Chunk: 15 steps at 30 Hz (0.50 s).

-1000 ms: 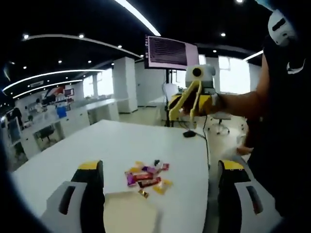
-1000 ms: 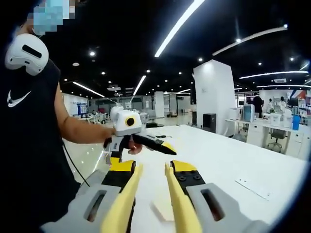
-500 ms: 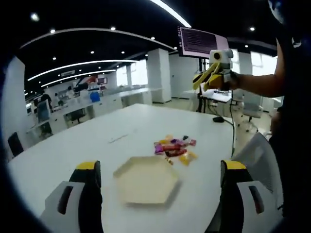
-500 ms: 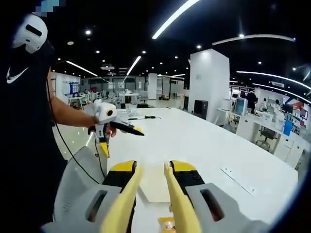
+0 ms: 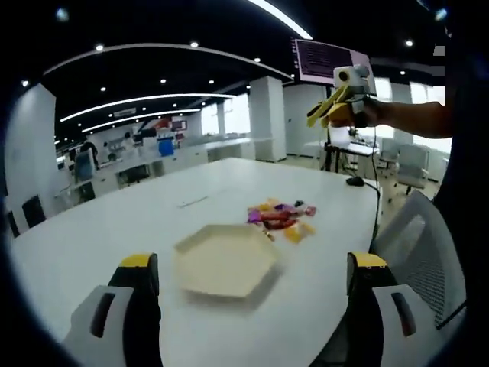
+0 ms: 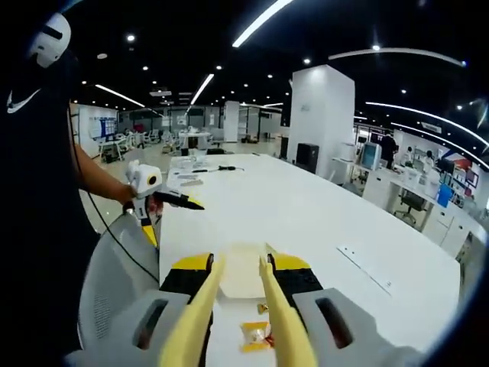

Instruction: Place the target food into the container with the food tongs after gripping and lifting it, then release it inside without dropping or visibly crushing the food.

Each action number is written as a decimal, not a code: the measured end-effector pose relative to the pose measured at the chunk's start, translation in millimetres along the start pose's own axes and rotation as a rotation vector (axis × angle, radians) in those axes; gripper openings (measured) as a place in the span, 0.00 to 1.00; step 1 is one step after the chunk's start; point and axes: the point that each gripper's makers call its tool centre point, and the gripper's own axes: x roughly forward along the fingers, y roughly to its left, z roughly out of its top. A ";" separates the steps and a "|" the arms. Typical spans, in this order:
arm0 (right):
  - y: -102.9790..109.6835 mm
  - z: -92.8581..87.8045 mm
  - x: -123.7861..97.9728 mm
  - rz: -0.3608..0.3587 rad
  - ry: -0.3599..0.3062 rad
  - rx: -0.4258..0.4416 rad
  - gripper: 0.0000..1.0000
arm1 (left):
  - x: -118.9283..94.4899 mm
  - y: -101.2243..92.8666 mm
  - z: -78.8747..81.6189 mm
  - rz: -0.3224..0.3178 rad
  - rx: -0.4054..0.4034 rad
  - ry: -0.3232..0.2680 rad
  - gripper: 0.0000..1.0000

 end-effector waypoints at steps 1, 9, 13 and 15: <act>-1.1 -2.0 -0.5 -0.002 0.005 0.000 0.28 | -1.1 -0.6 -0.5 0.003 0.000 -0.002 0.99; -5.0 -18.2 0.8 -0.011 0.040 0.006 0.28 | -5.5 -3.0 -13.6 0.018 -0.044 0.000 0.99; -1.2 -26.5 3.9 -0.001 0.059 0.002 0.28 | -6.4 -2.0 -7.2 0.022 -0.051 -0.026 0.99; 0.0 -30.3 5.4 0.002 0.070 0.000 0.28 | -5.1 -0.9 -10.9 0.030 -0.048 -0.019 0.99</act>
